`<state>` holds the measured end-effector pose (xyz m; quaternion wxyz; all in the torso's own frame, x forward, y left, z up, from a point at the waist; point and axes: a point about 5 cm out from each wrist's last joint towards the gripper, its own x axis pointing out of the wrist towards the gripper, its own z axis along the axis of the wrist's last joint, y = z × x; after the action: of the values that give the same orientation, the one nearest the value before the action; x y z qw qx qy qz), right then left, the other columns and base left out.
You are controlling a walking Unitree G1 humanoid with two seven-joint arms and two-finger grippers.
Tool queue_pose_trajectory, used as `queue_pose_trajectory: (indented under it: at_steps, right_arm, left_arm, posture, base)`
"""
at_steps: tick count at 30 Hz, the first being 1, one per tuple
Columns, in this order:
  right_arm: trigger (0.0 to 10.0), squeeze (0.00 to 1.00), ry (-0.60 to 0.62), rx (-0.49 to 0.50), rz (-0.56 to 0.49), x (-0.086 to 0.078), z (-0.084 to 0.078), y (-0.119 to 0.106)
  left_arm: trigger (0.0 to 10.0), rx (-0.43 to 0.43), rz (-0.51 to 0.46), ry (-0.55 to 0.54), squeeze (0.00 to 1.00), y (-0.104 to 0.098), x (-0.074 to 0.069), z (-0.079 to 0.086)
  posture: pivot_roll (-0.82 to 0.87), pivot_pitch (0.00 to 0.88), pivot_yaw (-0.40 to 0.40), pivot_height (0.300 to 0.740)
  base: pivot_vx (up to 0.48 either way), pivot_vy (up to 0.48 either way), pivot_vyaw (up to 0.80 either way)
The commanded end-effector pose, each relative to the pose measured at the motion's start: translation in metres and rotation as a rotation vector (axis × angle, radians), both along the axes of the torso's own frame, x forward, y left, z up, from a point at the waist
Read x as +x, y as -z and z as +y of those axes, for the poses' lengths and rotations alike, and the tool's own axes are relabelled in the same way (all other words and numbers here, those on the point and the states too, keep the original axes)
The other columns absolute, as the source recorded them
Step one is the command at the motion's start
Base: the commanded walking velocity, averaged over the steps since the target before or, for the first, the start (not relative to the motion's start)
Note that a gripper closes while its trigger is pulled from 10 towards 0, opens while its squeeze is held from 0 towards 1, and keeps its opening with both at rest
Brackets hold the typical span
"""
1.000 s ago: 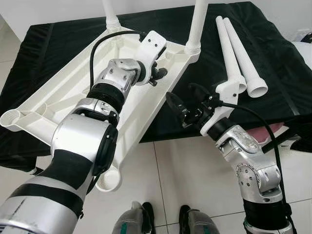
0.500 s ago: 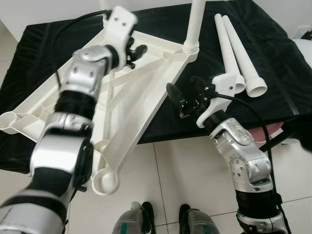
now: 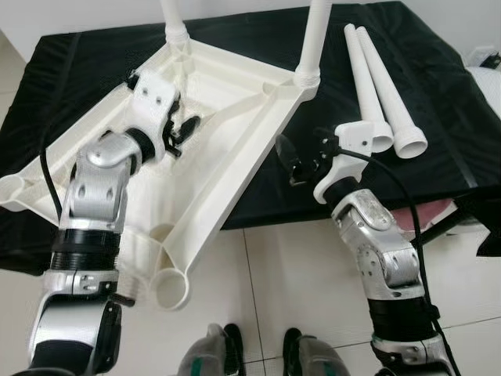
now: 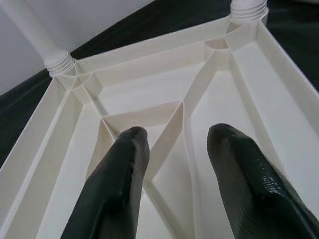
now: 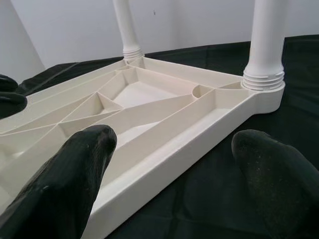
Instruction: Building children table
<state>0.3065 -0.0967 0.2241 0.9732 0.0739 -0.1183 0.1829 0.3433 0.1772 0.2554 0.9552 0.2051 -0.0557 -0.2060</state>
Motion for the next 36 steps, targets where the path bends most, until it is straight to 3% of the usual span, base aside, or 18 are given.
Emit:
queue_pose_trajectory:
  at_steps: [1,6,8,18,27,36]
  right_arm:
    - [10.0,0.00,-0.005,0.001,0.008,0.001,0.005,0.003]
    - [10.0,0.00,-0.023,0.010,0.027,0.002,0.016,0.007]
    - [10.0,0.00,-0.039,0.014,0.057,0.007,0.028,0.013]
    - [10.0,0.00,-0.045,-0.048,0.056,0.022,0.042,0.009]
    - [10.0,0.00,-0.121,-0.231,0.072,0.031,0.056,0.009]
    - [10.0,0.00,-0.165,-0.310,0.086,0.034,0.054,0.013]
  left_arm:
    - [10.0,0.002,-0.024,-0.054,0.00,0.002,-0.003,0.004]
    - [10.0,0.014,0.006,-0.058,0.00,0.016,-0.013,0.011]
    - [10.0,0.029,0.056,-0.084,0.00,0.033,-0.021,0.023]
    - [10.0,0.074,0.152,-0.133,0.00,0.057,-0.033,0.042]
    - [10.0,0.131,0.174,-0.125,0.00,0.057,-0.035,0.047]
    - [10.0,0.186,0.193,-0.159,0.00,0.055,-0.031,0.058]
  posture:
    - [0.00,0.168,0.017,0.740]
    - [0.01,0.165,0.003,0.740]
    - [0.02,0.166,-0.010,0.740]
    - [0.03,0.175,-0.011,0.740]
    - [0.02,0.189,0.001,0.740]
    - [0.02,0.205,0.004,0.740]
  base:
    - [0.000,0.000,0.00]
    - [0.000,0.000,0.00]
    - [0.000,0.000,0.00]
    - [0.000,0.000,0.00]
    - [0.000,0.000,0.00]
    - [0.000,0.000,0.00]
